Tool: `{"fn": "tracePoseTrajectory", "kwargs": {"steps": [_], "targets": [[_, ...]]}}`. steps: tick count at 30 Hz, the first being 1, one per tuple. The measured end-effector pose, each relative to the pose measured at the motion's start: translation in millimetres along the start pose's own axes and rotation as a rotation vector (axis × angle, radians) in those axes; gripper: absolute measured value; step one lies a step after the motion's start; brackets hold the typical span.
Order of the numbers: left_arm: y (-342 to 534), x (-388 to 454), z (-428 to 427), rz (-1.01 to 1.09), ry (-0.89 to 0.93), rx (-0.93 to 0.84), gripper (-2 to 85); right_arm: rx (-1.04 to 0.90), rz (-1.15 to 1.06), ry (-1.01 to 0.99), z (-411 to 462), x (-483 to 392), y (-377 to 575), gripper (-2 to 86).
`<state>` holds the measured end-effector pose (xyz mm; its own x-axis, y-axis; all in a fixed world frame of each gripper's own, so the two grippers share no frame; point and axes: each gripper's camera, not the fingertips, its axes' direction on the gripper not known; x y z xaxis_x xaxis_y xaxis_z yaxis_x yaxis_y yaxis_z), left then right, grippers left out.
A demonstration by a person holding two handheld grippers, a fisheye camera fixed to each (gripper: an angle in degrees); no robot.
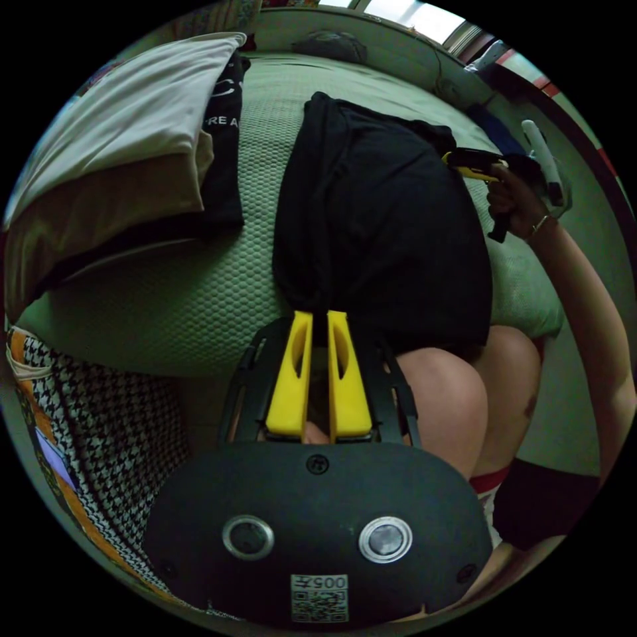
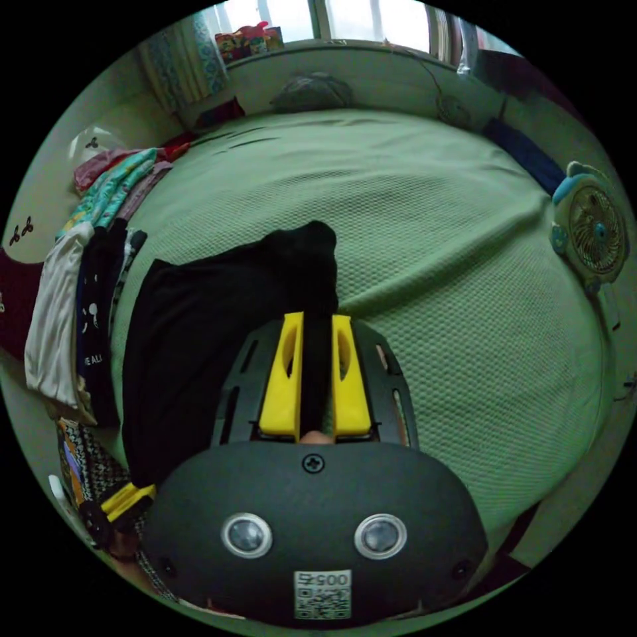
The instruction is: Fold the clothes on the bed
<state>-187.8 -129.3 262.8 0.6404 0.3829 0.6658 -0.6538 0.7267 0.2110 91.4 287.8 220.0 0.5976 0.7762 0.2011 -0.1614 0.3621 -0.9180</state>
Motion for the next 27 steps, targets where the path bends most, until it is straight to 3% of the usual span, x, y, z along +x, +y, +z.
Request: {"fn": "tracePoseTrajectory", "kwargs": {"steps": [6,14,27], "targets": [[-19.4,40.9,-2.7,-0.020,0.015,-0.001,4.6,0.076,-0.032,-0.056,-25.4,20.6,-3.4,-1.1],[-60.0,141.7,-7.7,0.105,0.050,0.030,4.2,0.121,-0.077,0.153,-47.3,59.3,-25.2,-1.2],[-137.0,372.4,-9.4,0.455,0.178,0.039,4.3,0.101,-0.064,0.511,-72.1,175.5,-84.2,-1.2]]}}
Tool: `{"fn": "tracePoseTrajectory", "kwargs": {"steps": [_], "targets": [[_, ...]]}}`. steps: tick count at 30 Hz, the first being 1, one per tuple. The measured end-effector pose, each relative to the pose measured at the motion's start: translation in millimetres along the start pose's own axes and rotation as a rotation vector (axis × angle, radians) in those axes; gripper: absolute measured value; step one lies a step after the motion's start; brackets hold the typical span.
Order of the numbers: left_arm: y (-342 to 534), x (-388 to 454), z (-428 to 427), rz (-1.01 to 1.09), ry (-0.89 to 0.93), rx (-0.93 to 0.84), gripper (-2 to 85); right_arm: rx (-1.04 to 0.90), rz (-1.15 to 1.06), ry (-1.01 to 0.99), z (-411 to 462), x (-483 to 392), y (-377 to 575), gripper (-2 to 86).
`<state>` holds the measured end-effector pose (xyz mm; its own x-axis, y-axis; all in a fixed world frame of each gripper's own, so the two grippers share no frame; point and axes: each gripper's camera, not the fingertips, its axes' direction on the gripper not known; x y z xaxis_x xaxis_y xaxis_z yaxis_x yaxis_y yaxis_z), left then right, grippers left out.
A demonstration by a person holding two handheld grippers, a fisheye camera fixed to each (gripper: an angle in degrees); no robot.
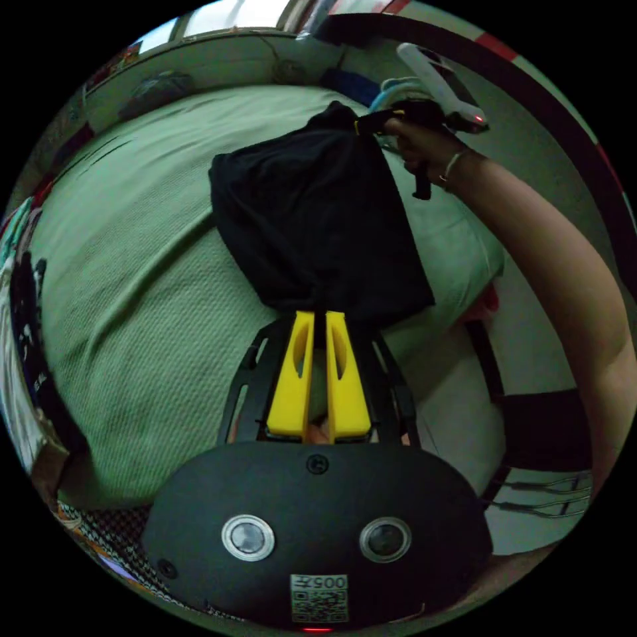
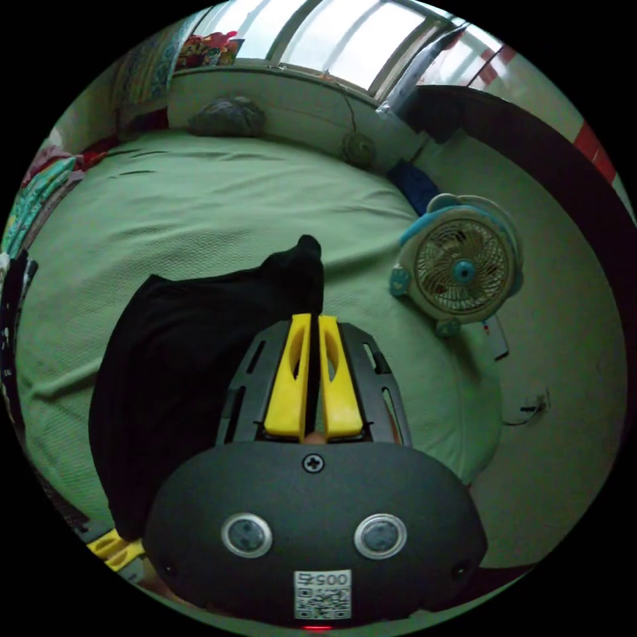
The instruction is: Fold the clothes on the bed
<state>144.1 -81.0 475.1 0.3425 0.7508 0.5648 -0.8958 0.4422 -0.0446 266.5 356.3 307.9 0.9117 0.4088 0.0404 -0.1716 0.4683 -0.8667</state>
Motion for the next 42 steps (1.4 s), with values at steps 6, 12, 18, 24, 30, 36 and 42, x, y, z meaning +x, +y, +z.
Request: {"fn": "tracePoseTrajectory", "kwargs": {"steps": [6,12,18,24,30,36,42], "targets": [[-52.4,71.0,13.7,0.070,0.078,0.029,4.4,-0.073,0.023,0.231,30.9,46.8,-22.6,-1.2],[-70.8,115.0,19.4,0.076,0.090,0.012,5.2,-0.005,0.267,0.049,35.5,92.8,-17.6,0.0],[-39.7,94.9,-36.2,0.059,0.048,0.049,4.8,-0.085,0.185,-0.220,25.0,48.8,33.1,1.5],[3.5,41.8,-113.3,-0.064,-0.086,0.089,3.4,-0.172,0.167,-0.345,-3.9,6.3,86.4,1.3],[54.6,-8.4,-188.8,-0.217,-0.166,0.159,1.6,-0.230,0.097,-0.263,-22.8,-25.5,117.2,3.3],[96.6,-55.1,-261.7,-0.310,-0.226,0.225,1.3,-0.082,0.045,-0.409,-99.0,-60.3,101.5,5.9],[115.7,-118.9,-338.6,-0.450,-0.343,0.320,0.2,-0.036,-0.068,-0.589,-154.7,-149.7,75.8,7.6]]}}
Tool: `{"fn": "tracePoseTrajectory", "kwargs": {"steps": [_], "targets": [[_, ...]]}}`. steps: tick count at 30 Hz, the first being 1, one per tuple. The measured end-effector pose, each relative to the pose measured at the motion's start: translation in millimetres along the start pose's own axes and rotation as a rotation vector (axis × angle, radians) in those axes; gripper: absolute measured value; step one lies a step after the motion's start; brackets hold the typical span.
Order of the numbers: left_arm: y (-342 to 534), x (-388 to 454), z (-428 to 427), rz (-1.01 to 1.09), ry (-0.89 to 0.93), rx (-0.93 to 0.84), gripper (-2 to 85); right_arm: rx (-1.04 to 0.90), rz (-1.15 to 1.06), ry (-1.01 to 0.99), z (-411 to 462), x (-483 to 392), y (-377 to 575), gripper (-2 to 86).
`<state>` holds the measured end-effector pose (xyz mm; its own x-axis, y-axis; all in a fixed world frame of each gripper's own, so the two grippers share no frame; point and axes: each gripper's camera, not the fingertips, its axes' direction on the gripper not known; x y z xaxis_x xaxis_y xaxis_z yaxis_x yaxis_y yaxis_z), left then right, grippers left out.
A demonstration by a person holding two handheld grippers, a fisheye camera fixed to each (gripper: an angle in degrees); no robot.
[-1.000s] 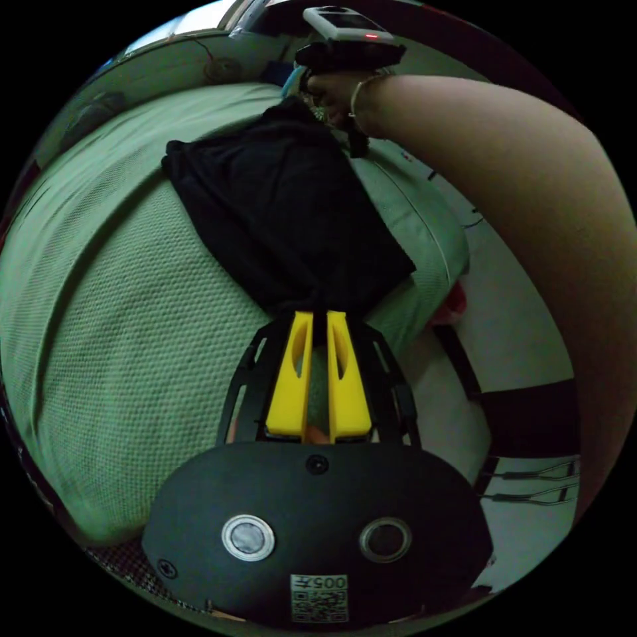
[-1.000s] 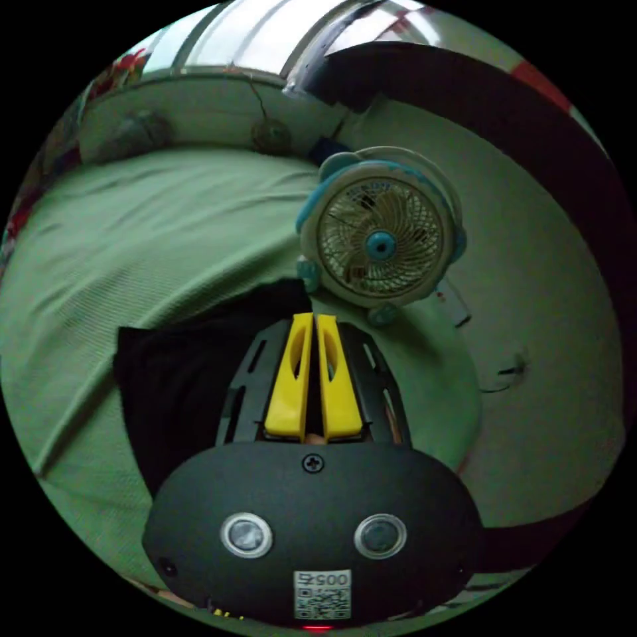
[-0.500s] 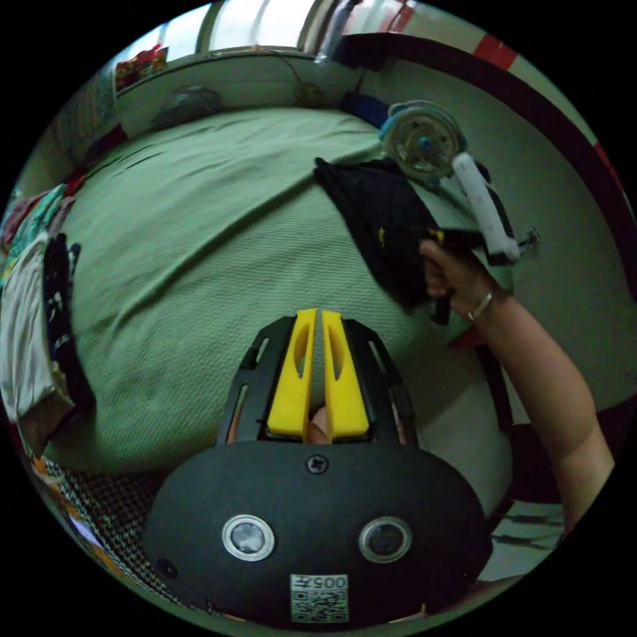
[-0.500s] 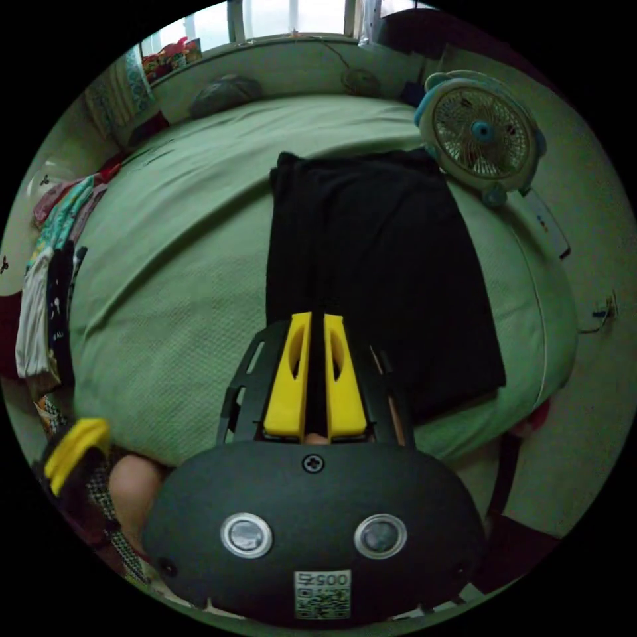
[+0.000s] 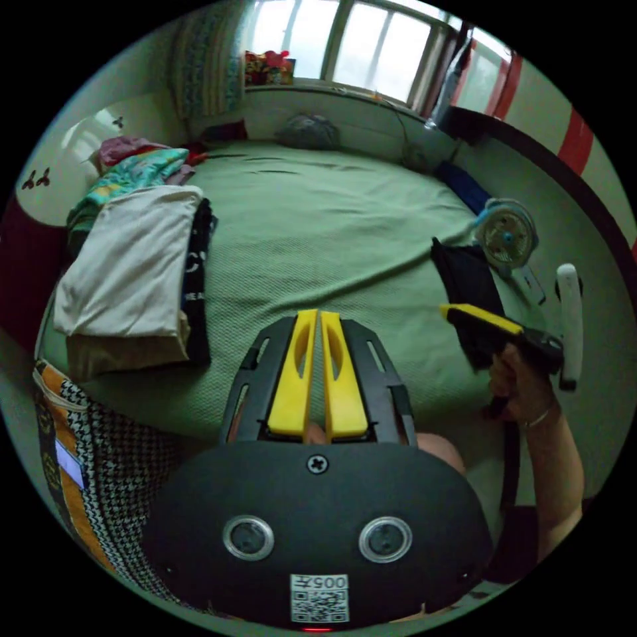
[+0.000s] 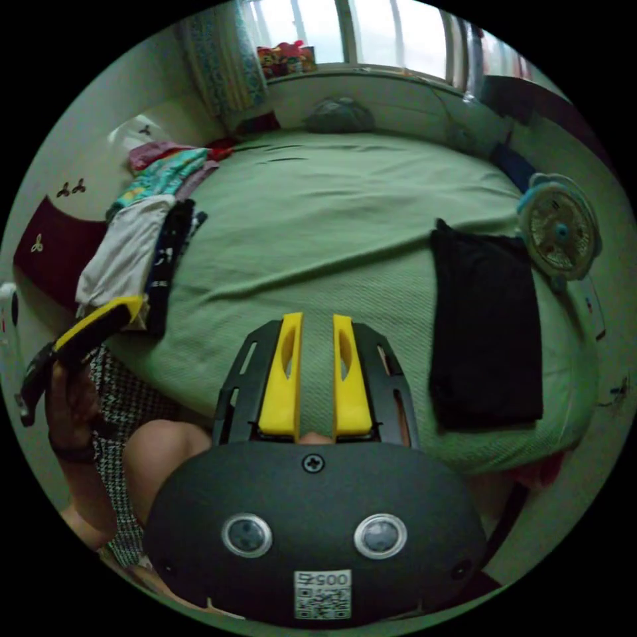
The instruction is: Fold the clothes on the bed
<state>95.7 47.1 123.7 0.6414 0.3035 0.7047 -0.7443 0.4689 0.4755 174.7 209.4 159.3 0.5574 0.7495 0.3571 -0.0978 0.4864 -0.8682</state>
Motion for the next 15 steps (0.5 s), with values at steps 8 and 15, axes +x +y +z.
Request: {"fn": "tracePoseTrajectory", "kwargs": {"steps": [8,15], "targets": [[-69.8,-101.2,-30.1,-0.141,-0.059,0.035,0.4,0.031,-0.107,-0.127,38.5,-134.8,-28.0,7.7],[-75.9,-163.4,-28.4,-0.148,-0.145,-0.037,0.1,0.012,-0.174,-0.067,59.7,-184.3,-58.5,7.6]]}}
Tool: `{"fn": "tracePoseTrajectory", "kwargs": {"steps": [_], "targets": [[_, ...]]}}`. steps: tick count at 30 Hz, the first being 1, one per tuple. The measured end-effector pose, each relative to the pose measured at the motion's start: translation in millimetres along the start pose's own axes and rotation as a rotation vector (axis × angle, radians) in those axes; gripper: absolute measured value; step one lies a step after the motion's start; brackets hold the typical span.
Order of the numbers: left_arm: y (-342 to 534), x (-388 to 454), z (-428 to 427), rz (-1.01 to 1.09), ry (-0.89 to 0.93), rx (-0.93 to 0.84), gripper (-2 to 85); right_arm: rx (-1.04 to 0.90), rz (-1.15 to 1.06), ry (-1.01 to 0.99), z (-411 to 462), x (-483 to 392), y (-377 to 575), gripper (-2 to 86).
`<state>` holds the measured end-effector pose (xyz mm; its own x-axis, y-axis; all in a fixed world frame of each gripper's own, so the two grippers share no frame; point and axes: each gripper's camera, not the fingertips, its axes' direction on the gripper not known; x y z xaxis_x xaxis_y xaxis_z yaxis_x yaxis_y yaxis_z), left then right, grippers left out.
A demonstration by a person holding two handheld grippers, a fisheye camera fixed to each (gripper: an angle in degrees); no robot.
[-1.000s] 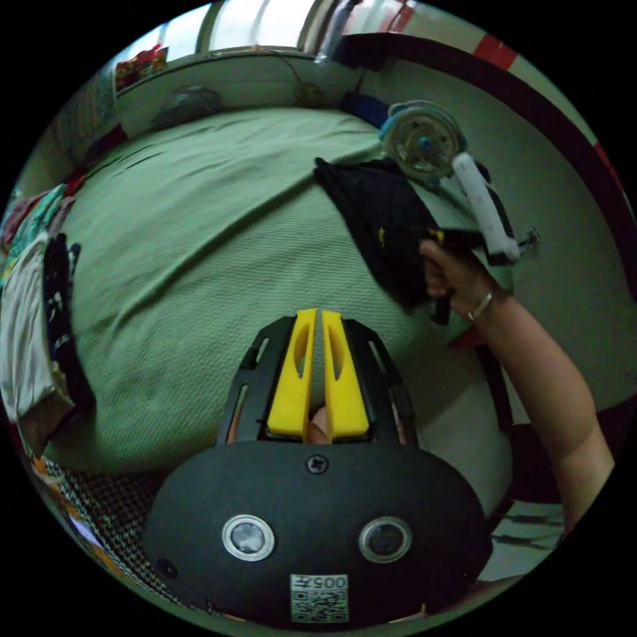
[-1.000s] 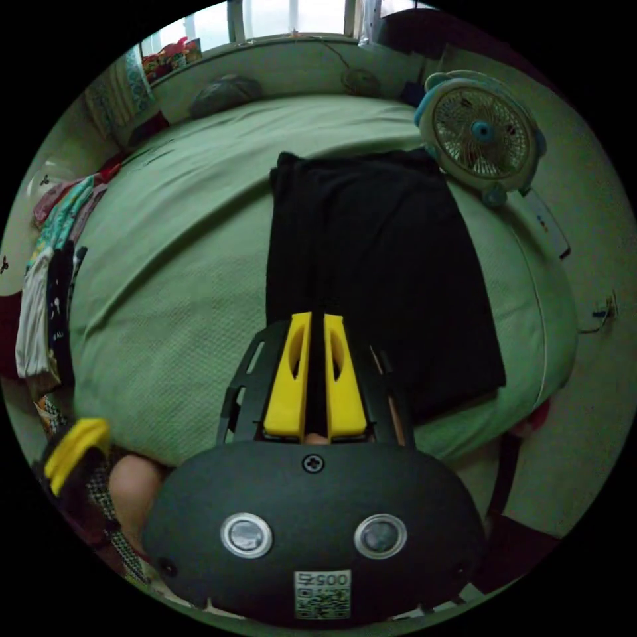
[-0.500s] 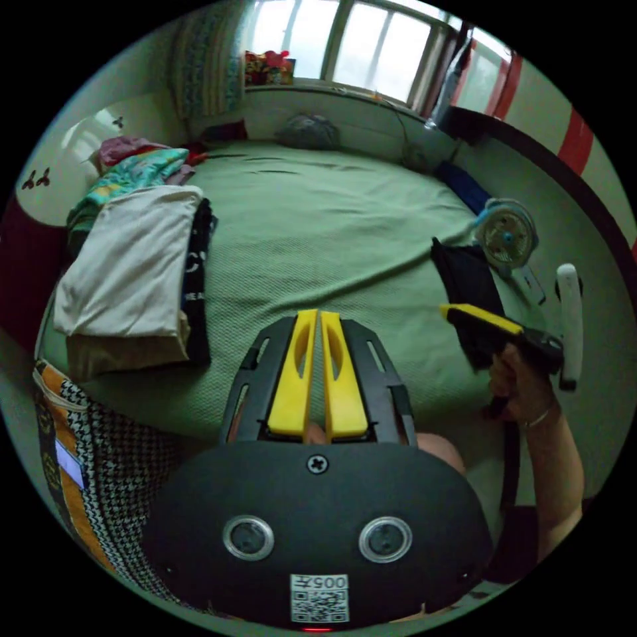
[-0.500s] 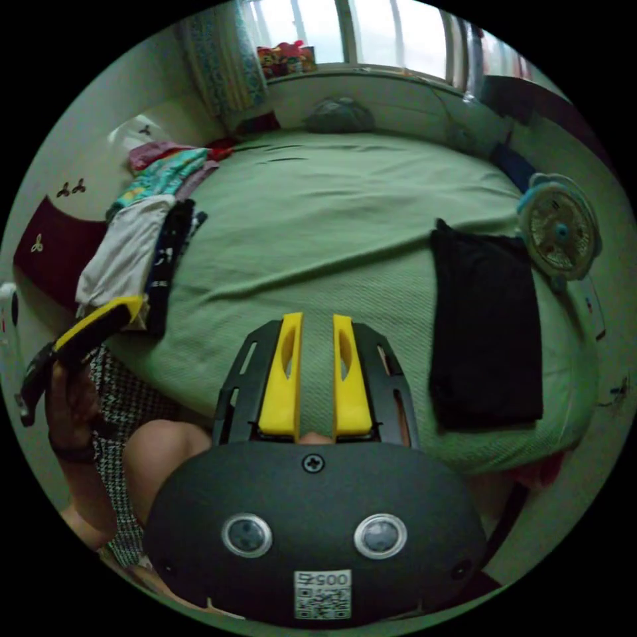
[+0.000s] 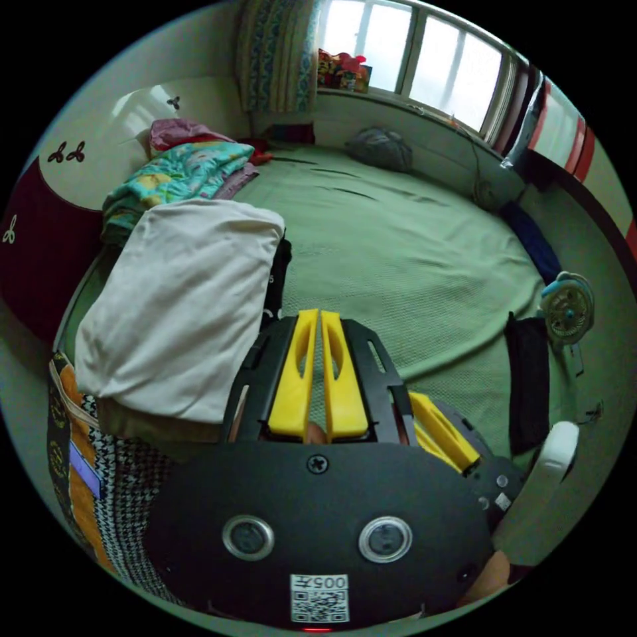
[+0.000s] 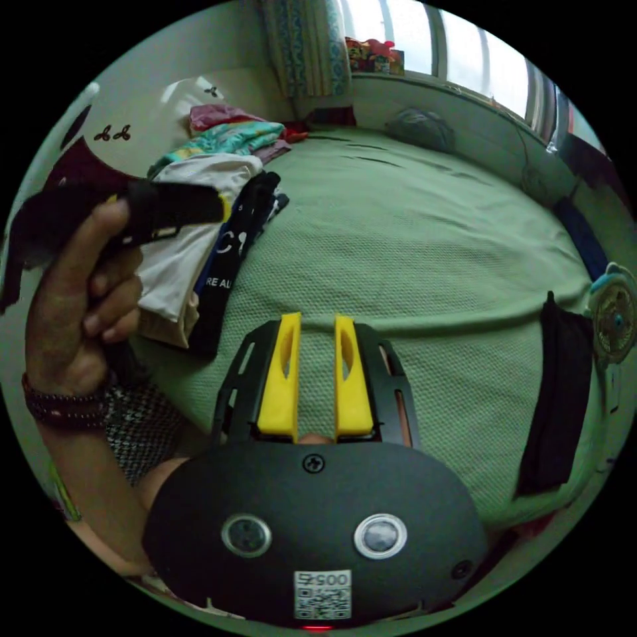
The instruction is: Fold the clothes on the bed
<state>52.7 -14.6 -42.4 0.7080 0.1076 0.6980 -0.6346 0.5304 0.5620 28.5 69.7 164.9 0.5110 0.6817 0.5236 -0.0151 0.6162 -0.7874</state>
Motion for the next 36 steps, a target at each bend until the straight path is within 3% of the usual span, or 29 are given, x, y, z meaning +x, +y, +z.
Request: {"fn": "tracePoseTrajectory", "kwargs": {"steps": [7,18,24,36], "targets": [[-6.9,-61.8,-31.4,0.043,-0.017,0.016,0.0,0.041,0.109,0.042,-5.6,-30.7,-59.1,7.6],[-11.6,-167.2,-61.1,-0.024,0.003,0.046,-0.2,0.115,-0.021,-0.022,-12.6,-119.1,-131.4,8.9],[-17.1,-208.0,-65.8,-0.026,-0.126,0.023,-0.2,0.096,-0.069,-0.145,-2.0,-154.3,-152.6,8.7],[-24.2,-288.4,-71.8,-0.172,-0.028,0.064,-0.5,0.103,-0.083,-0.186,6.6,-194.5,-167.5,8.1]]}}
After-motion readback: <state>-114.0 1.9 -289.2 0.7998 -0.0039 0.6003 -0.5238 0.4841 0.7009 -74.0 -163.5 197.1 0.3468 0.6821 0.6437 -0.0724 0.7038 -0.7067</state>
